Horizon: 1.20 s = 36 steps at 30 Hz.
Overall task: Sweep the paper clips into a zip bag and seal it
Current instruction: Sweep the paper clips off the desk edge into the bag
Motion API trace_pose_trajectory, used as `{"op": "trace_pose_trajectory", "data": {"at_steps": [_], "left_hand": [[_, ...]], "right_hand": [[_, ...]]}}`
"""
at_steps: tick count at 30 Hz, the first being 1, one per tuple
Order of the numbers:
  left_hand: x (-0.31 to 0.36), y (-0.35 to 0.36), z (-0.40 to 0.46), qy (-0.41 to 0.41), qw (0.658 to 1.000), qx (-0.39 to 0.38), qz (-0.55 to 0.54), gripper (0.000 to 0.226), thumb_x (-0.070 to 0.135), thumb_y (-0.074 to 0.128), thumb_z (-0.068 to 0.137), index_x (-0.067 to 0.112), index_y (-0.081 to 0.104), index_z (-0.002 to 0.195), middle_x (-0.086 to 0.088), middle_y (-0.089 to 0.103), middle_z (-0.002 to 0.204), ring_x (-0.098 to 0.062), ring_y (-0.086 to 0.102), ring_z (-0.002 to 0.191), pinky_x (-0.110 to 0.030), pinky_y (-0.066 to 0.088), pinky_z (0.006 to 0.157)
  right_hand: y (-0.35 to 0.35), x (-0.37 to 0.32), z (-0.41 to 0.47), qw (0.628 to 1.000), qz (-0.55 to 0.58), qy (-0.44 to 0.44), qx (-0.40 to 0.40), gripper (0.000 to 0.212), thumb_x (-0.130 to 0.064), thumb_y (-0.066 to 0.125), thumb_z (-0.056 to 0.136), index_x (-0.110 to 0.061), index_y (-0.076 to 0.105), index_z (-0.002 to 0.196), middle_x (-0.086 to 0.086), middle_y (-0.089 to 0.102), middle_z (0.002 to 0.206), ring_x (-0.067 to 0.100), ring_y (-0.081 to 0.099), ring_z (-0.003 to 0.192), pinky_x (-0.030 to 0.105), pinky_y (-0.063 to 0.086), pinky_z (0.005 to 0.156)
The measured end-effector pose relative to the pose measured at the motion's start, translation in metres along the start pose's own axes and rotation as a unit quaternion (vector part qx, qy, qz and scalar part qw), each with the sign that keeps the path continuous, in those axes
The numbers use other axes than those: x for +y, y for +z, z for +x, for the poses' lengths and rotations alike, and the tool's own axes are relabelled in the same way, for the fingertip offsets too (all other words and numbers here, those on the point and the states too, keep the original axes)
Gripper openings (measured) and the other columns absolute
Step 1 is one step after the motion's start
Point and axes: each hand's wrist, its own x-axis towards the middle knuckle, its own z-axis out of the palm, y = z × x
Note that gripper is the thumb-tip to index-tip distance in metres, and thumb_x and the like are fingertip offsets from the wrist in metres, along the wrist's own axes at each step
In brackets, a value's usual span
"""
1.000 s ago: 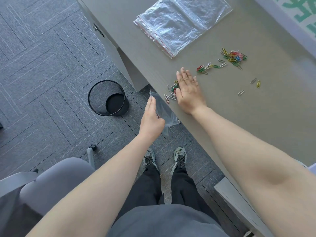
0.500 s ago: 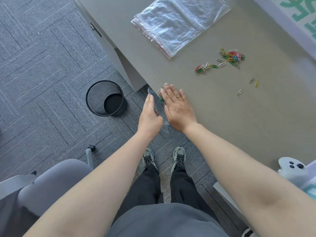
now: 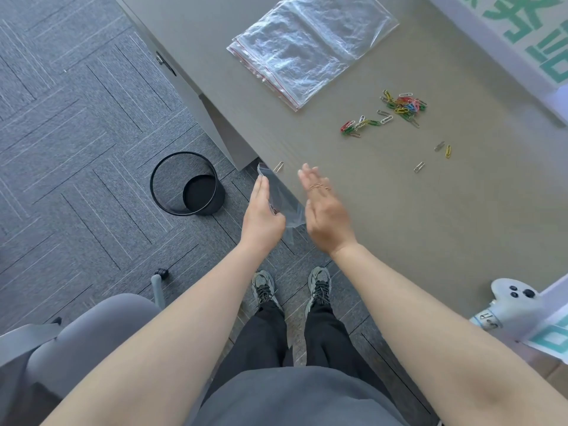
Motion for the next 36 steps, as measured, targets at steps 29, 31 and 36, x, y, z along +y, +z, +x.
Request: {"op": "trace_pose_trajectory", "data": {"at_steps": [29,31,36], "left_hand": [[0.018,0.04,-0.006,-0.026,0.998,0.036,0.047,0.079,-0.003,0.046,0.086,0.016,0.009,0.153,0.006,0.006,0.16,-0.007,0.012,0.144,-0.012,0.014,0.1],[0.018,0.04,-0.006,-0.026,0.998,0.037,0.042,0.079,-0.002,0.046,0.085,0.016,0.009,0.153,0.006,0.006,0.16,-0.007,0.011,0.144,-0.013,0.014,0.102],[0.019,0.04,-0.005,-0.031,0.998,0.043,0.042,0.079,-0.004,0.045,0.085,0.016,0.009,0.153,0.007,0.005,0.16,-0.006,0.013,0.144,-0.011,0.015,0.098]], "right_hand": [[-0.085,0.126,0.037,0.962,-0.19,0.194,0.043,0.069,-0.042,0.027,0.097,0.0,0.015,0.15,0.019,0.007,0.159,0.032,0.003,0.148,0.042,0.002,0.12],[-0.079,0.119,0.039,0.969,-0.19,0.159,0.017,0.07,-0.044,0.026,0.097,-0.002,0.013,0.151,0.017,0.005,0.16,0.029,0.002,0.148,0.04,-0.001,0.12],[-0.084,0.117,0.055,0.984,-0.146,0.09,0.036,0.068,-0.043,0.027,0.096,-0.002,0.02,0.15,0.017,0.013,0.159,0.03,0.008,0.148,0.039,0.006,0.12]]}}
